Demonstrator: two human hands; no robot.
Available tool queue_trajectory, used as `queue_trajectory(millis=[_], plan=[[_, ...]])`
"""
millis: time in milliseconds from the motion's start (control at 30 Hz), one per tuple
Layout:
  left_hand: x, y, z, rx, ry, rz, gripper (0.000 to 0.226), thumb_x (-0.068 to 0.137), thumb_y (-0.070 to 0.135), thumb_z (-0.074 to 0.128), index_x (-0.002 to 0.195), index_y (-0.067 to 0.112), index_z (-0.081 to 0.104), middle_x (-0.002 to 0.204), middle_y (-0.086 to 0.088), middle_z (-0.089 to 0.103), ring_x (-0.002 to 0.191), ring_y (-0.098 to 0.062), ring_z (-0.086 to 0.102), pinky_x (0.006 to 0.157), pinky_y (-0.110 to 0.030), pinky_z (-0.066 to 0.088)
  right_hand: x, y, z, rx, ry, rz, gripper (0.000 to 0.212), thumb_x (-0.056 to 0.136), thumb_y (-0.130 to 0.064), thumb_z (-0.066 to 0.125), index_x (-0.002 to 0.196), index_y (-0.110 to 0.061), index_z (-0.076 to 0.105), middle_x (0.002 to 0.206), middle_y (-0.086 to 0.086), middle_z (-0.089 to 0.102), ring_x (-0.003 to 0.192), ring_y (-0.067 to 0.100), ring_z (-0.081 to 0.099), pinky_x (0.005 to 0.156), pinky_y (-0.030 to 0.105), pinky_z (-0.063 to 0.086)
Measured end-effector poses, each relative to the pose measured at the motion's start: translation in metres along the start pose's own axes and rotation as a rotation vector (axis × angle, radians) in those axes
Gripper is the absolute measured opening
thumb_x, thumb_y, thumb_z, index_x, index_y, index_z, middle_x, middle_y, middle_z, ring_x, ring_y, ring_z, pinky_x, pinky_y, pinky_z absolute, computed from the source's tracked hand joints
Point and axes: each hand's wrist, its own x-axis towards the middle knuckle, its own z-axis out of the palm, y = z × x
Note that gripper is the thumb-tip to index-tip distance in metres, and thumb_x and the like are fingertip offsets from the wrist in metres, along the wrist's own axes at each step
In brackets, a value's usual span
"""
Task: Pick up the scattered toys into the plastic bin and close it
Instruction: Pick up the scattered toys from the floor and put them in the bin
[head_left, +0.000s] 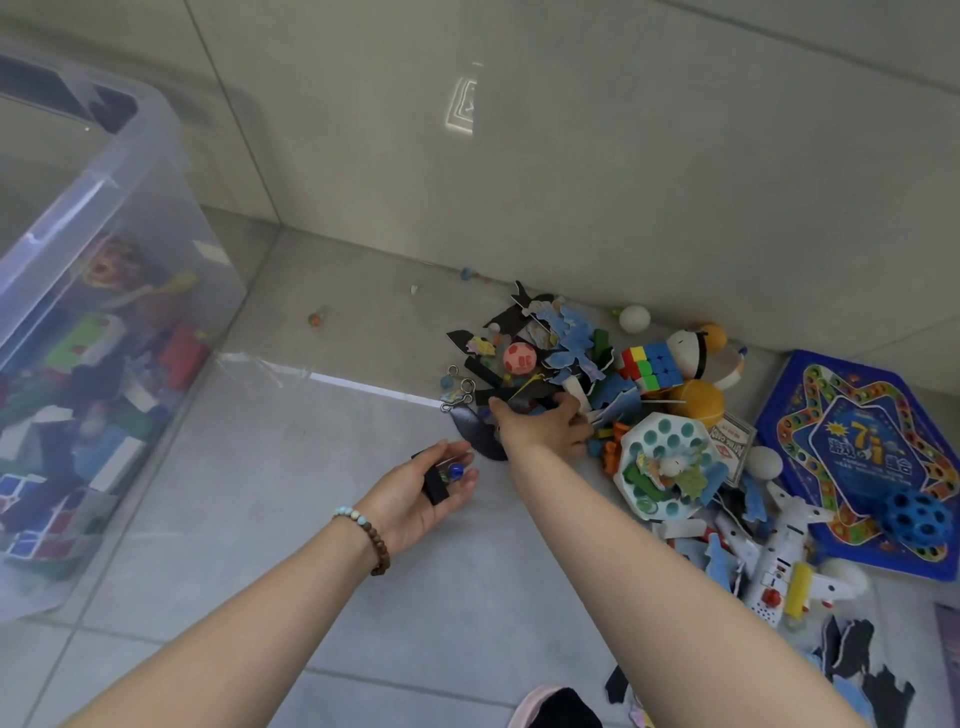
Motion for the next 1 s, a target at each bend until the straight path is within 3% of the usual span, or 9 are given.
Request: queue_trajectory(millis=[200, 300, 533, 767, 867, 1000], plan=[[-0.002, 0.004, -0.006, -0.019, -0.001, -0.007, 0.027, 0.097, 0.019, 0.044, 0.092, 0.001, 0.064, 0.095, -0.013, 0.062, 0.081, -0.022, 0.06, 0.059, -0.028, 0.058, 0.0, -0.008, -0.003, -0.022, -0.037, 0.012, 0.092, 0.063, -0.053, 0.076, 0.135, -0.02, 0.029, 0.142, 0.014, 0.017, 0.13, 0.034, 0.023, 0.102, 0.039, 0.034], [-0.002, 0.005, -0.006, -0.022, 0.0, -0.009, 0.026, 0.097, 0.019, 0.045, 0.093, 0.001, 0.064, 0.096, -0.014, 0.062, 0.082, -0.022, 0.061, 0.059, -0.029, 0.058, 0.0, -0.014, -0.003, -0.116, -0.04, 0.038, 0.094, 0.067, -0.048, 0.075, 0.141, -0.022, 0.024, 0.145, 0.015, 0.014, 0.132, 0.036, 0.02, 0.103, 0.041, 0.034], [0.002, -0.002, -0.009, 0.031, -0.015, -0.04, 0.027, 0.098, 0.018, 0.043, 0.098, 0.001, 0.064, 0.102, -0.015, 0.063, 0.089, -0.025, 0.062, 0.062, -0.028, 0.059, 0.011, 0.009, -0.005, -0.113, -0.016, -0.058, 0.062, 0.079, -0.038, 0.067, 0.133, -0.021, 0.043, 0.146, 0.012, 0.018, 0.13, 0.035, 0.03, 0.107, 0.038, 0.035], [0.009, -0.028, -0.002, 0.146, -0.013, -0.107, 0.026, 0.096, 0.017, 0.046, 0.101, 0.0, 0.066, 0.106, -0.016, 0.067, 0.097, -0.031, 0.064, 0.074, -0.031, 0.058, 0.008, 0.013, -0.013, -0.113, -0.035, -0.152, 0.067, 0.077, -0.04, 0.071, 0.134, -0.021, 0.043, 0.145, 0.012, 0.022, 0.13, 0.034, 0.033, 0.102, 0.036, 0.036], [0.011, -0.028, -0.002, 0.157, -0.006, -0.113, 0.027, 0.097, 0.018, 0.046, 0.101, 0.001, 0.067, 0.108, -0.017, 0.067, 0.099, -0.031, 0.065, 0.075, -0.031, 0.059, 0.011, 0.011, -0.011, -0.044, -0.015, -0.183, 0.058, 0.077, -0.037, 0.072, 0.128, -0.017, 0.052, 0.142, 0.01, 0.029, 0.13, 0.028, 0.038, 0.102, 0.034, 0.038], [0.009, -0.02, 0.0, 0.16, 0.013, -0.095, 0.028, 0.097, 0.018, 0.045, 0.108, 0.001, 0.065, 0.115, -0.017, 0.063, 0.102, -0.03, 0.063, 0.073, -0.031, 0.058, 0.017, 0.02, -0.015, 0.038, 0.001, -0.248, 0.033, 0.082, -0.027, 0.068, 0.112, -0.014, 0.063, 0.123, 0.005, 0.057, 0.115, 0.024, 0.054, 0.092, 0.03, 0.043]])
